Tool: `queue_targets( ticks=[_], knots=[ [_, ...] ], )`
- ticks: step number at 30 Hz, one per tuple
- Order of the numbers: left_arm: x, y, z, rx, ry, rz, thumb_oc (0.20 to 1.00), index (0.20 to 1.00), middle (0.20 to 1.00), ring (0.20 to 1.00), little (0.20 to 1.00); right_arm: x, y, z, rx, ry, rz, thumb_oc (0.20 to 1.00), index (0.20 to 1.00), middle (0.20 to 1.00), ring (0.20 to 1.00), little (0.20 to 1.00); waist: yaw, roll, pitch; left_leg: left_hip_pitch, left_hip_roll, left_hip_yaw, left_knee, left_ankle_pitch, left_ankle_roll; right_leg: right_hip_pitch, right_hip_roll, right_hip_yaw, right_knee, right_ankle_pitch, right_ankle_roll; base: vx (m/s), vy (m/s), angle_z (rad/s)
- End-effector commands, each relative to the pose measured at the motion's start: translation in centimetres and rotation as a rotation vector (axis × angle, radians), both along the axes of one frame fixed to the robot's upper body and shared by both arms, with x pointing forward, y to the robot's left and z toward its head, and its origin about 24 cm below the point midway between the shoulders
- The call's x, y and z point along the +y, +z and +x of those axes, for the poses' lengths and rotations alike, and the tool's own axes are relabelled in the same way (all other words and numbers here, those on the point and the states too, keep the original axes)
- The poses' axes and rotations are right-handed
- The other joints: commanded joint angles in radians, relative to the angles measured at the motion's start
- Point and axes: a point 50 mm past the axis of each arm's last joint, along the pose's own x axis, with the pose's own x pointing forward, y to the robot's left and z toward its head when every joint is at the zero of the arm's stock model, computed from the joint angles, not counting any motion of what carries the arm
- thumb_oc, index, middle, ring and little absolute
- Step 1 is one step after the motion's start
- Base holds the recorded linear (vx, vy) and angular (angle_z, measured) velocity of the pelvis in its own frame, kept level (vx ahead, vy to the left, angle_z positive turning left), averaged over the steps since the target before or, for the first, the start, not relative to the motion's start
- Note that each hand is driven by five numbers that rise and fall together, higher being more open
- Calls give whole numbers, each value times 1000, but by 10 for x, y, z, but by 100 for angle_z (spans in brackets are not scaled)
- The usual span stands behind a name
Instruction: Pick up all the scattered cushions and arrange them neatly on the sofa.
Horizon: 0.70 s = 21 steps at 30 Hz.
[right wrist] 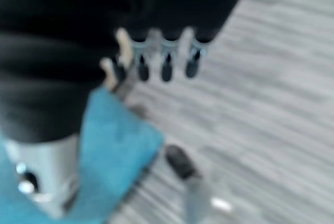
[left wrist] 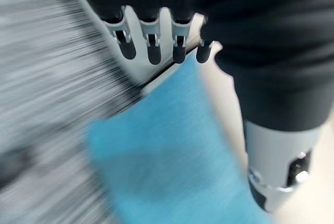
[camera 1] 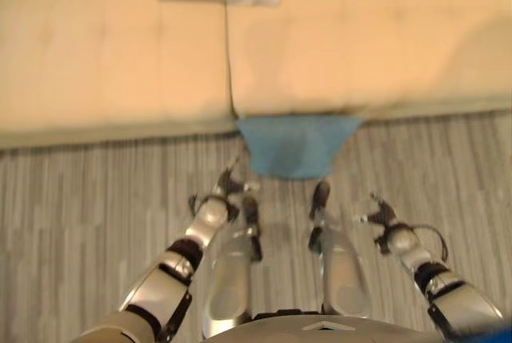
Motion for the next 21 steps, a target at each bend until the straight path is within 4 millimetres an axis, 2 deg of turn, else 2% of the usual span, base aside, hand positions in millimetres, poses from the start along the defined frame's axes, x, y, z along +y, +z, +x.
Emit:
queue_targets(
  ticks=[1,2,6,8,9,10,11,12,15,16,17,20,21],
  knots=[
    [3,-19,-14,16,111,-98,1000,1000,1000,1000,1000,-13,0,-9,-55,-56,-72,1000,1000,1000,1000,1000,-9,0,-112,-5,38,-90,17,-58,-67,53,-31,41,126,-170,61,0,0,0],
    [2,-12,-8,-3,133,-124,1000,1000,1000,1000,1000,-13,8,-2,-97,-78,-68,1000,1000,1000,1000,1000,-9,7,-110,-27,49,-99,43,-88,-76,29,-26,50,153,-199,67,-49,24,-5],
    [18,20,21,-83,266,-90,1000,1000,1000,1000,1000,-11,49,30,-278,-116,-78,1000,1000,1000,1000,1000,-26,4,-91,-181,76,-112,142,-102,-81,-116,-26,64,229,-211,62,-43,17,-16],
    [20,25,24,-100,301,-109,1000,1000,1000,1000,1000,-9,53,33,-305,-118,-76,1000,1000,1000,1000,1000,-29,2,-93,-209,80,-118,159,-107,-81,-148,-24,69,246,-215,61,0,0,0],
    [27,34,29,-126,345,-105,1000,1000,1000,1000,1000,-11,63,38,-353,-138,-78,1000,1000,1000,1000,1000,-32,-3,-91,-263,85,-129,189,-114,-78,-196,-25,72,270,-217,60,0,19,-8],
    [27,34,29,-127,345,-105,1000,1000,1000,1000,1000,-11,63,39,-353,-138,-78,1000,1000,1000,1000,1000,-32,-3,-93,-267,85,-129,191,-115,-78,-200,-25,72,272,-218,60,6,38,-14],
    [35,41,33,-142,390,-110,1000,1000,1000,1000,1000,-11,76,45,-415,-158,-70,1000,1000,1000,1000,1000,-39,-8,-93,-314,89,-135,216,-124,-77,-244,-24,78,291,-221,59,8,20,-17],
    [35,42,33,-143,390,-110,1000,1000,1000,1000,1000,-11,76,45,-415,-158,-70,1000,1000,1000,1000,1000,-39,-7,-95,-318,89,-135,219,-125,-77,-248,-24,78,293,-222,59,8,24,-13],
    [50,65,44,-191,431,-82,1000,1000,1000,1000,1000,-14,99,54,-527,-188,-45,1000,1000,1000,1000,1000,-53,-19,-101,-415,89,-155,259,-142,-73,-334,-26,90,320,-229,57,11,23,2],
    [50,65,44,-191,431,-82,1000,1000,1000,1000,1000,-13,100,54,-527,-188,-45,1000,1000,1000,1000,1000,-53,-19,-102,-418,90,-155,260,-142,-72,-337,-26,90,321,-229,57,23,43,7],
    [58,77,49,-213,453,-67,1000,1000,1000,1000,1000,-14,112,58,-583,-190,-45,1000,1000,1000,1000,1000,-62,-26,-105,-468,88,-161,283,-154,-68,-383,-29,94,338,-228,58,17,44,5],
    [63,82,50,-226,471,-65,1000,1000,1000,1000,1000,-12,117,60,-609,-185,-39,1000,1000,1000,1000,1000,-66,-29,-108,-490,88,-167,293,-159,-66,-403,-27,103,344,-227,59,6,15,1],
    [70,91,52,-246,499,-70,1000,1000,1000,1000,1000,-10,126,61,-651,-186,-31,1000,1000,1000,1000,1000,-70,-37,-113,-535,86,-173,322,-172,-60,-441,-28,109,363,-230,59,64,50,-4]
  ],
)
